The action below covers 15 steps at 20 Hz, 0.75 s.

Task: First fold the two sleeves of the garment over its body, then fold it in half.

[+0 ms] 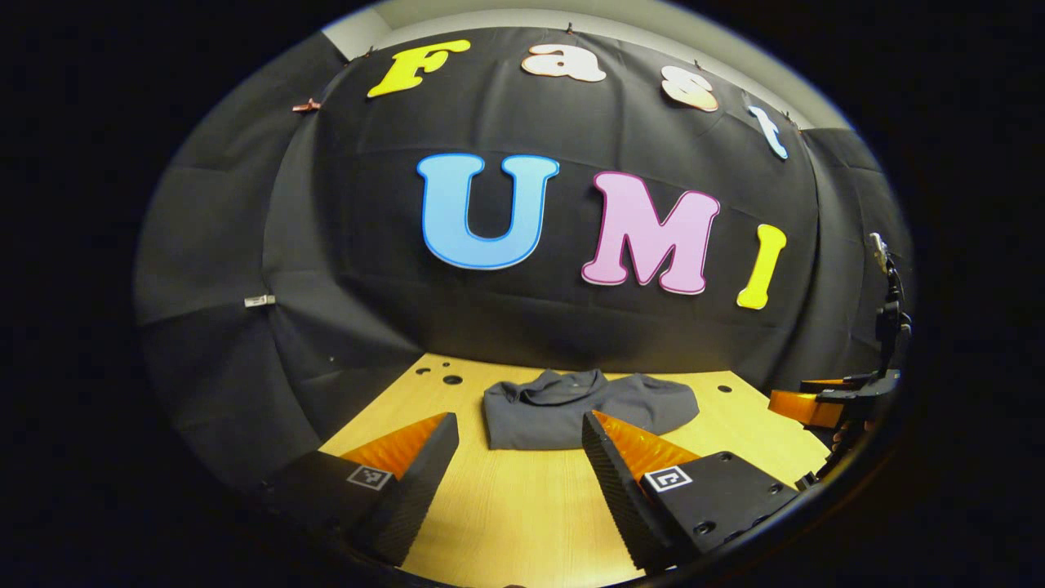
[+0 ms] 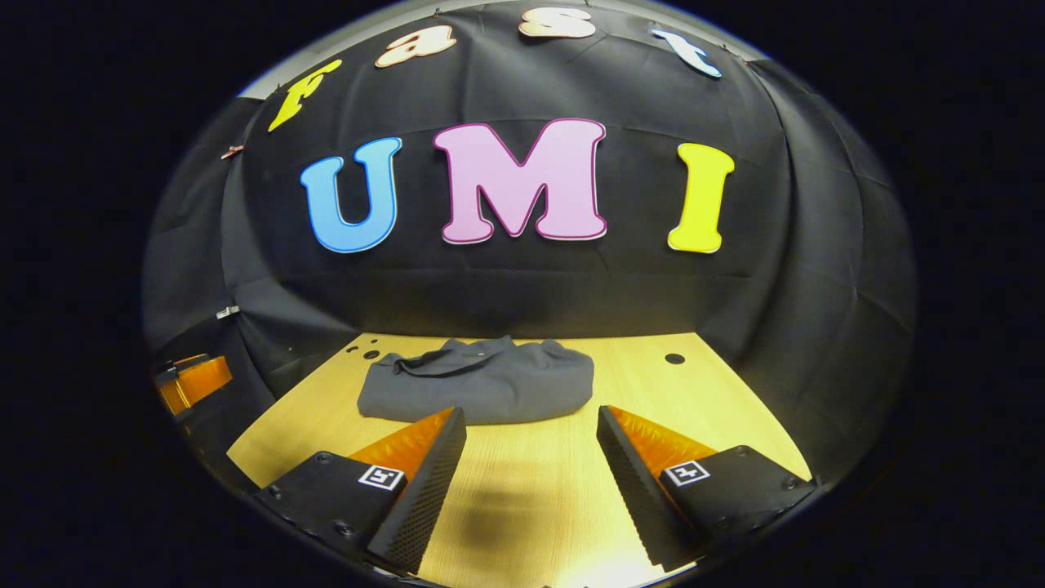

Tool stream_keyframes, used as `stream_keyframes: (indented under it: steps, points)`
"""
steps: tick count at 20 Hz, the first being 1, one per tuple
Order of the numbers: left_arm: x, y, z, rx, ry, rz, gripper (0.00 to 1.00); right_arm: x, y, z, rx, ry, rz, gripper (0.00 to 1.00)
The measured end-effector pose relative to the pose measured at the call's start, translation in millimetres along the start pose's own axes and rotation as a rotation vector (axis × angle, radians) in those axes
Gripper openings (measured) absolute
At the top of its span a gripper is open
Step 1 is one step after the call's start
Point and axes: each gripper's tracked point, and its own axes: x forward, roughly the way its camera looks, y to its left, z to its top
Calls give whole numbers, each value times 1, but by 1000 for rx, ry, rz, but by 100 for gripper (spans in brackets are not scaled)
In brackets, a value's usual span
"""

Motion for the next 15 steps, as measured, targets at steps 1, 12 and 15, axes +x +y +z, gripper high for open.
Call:
stream_keyframes:
  steps: [1,12,15]
  points:
    - [-5,6,-10,-4,25,17,92,-7,5,-6,-3,5,10,99]
    - [-43,-28,-69,-61,177,-57,92,-48,43,-82,37,154,86,99]
    - [-43,-36,-72,-70,197,-99,96,-54,53,-91,58,183,110,99]
